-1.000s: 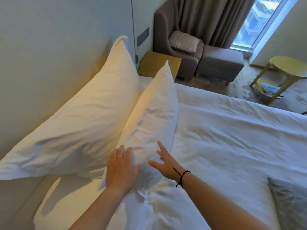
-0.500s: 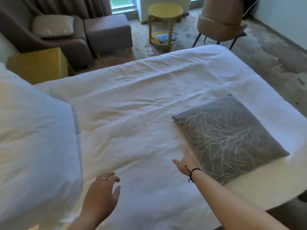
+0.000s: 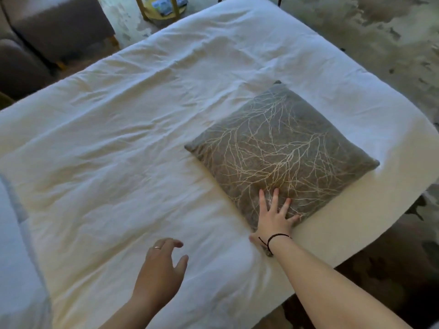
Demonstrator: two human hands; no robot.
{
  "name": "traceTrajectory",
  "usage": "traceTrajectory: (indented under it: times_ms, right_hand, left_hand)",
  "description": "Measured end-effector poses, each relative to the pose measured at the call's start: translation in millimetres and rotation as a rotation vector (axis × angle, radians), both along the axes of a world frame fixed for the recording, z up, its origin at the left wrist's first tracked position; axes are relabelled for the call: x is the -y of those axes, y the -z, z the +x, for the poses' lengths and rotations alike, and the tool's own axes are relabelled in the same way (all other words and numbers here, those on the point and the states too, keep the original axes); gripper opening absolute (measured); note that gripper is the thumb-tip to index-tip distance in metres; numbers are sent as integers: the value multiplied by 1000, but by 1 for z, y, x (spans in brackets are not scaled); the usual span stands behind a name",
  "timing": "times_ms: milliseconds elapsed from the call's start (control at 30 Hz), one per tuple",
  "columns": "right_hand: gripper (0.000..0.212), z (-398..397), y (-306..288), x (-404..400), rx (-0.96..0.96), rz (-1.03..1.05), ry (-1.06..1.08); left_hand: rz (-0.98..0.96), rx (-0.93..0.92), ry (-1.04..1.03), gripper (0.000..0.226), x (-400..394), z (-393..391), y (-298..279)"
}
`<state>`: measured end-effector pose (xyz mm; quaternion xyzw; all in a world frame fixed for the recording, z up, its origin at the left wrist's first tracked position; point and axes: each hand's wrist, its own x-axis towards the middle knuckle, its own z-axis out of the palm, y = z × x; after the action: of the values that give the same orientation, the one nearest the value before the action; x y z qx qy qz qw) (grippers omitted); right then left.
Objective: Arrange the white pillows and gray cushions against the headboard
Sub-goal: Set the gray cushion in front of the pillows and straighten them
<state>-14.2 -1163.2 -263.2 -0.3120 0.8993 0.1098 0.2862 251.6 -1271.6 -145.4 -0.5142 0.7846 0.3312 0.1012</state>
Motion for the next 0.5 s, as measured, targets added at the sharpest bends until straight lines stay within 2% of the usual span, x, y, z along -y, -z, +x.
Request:
traceTrajectory:
  times_ms: [133, 267, 367, 500]
  right_hand:
    - [103, 3, 4, 8, -75, -23, -11]
    - [73, 2, -5, 12, -76, -27, -48]
    - [55, 4, -17, 17, -108, -86, -158]
    - [25, 1, -53, 32, -5, -135, -126]
  left_hand:
    - [67, 52, 2, 25, -12, -5, 4]
    - [133, 80, -25, 27, -10, -1, -1]
    - [184, 63, -72, 26, -4, 2, -9]
    - [236, -17, -195, 28, 3, 0, -23]
